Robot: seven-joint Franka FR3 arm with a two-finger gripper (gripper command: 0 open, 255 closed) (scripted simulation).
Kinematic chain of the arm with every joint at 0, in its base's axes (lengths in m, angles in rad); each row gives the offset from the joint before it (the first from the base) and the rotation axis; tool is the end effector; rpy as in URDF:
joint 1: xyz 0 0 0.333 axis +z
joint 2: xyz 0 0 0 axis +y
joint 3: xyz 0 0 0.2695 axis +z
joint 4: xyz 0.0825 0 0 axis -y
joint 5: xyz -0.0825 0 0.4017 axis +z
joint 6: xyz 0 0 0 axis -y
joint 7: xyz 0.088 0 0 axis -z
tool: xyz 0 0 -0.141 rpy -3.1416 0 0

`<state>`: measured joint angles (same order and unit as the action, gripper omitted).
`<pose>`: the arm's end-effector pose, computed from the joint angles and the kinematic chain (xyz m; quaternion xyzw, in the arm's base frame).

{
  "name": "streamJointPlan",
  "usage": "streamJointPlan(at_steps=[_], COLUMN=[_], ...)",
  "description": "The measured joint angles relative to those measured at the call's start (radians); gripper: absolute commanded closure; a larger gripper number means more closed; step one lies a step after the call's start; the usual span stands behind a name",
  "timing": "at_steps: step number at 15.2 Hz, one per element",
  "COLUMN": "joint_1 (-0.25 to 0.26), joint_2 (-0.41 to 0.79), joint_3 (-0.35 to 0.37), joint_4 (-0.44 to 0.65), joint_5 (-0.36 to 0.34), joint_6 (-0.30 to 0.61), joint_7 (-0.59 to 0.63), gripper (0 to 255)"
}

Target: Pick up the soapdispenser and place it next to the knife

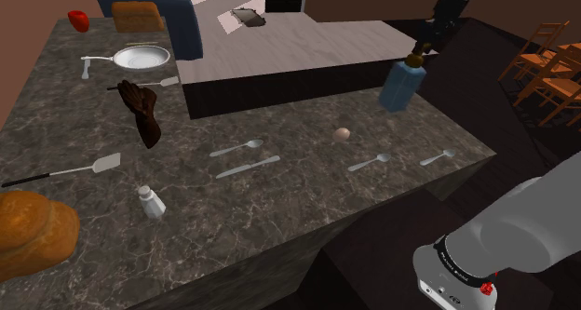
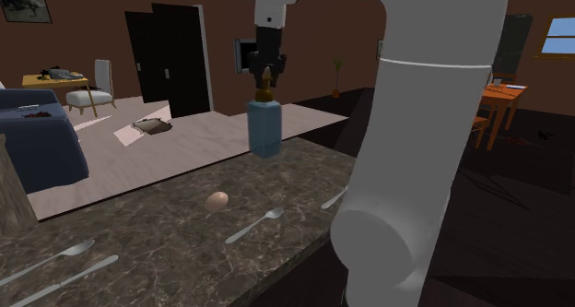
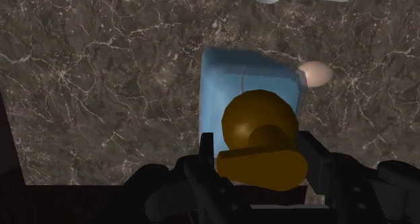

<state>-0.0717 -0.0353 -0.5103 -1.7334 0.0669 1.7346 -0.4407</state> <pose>0.4841 -0.3117 0.4962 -0.9962 0.0754 -0.0343 0.0286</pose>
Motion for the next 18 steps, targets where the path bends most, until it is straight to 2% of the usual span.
streamJointPlan(at_steps=[6,18], joint_1=[0.062,0.171], joint_2=[-0.110,-0.145], joint_3=[0.087,0.256], joint_4=[-0.036,0.085], joint_5=[-0.050,-0.051], joint_6=[-0.053,-0.196], joint_7=[0.161,0.440], gripper=[255,255])
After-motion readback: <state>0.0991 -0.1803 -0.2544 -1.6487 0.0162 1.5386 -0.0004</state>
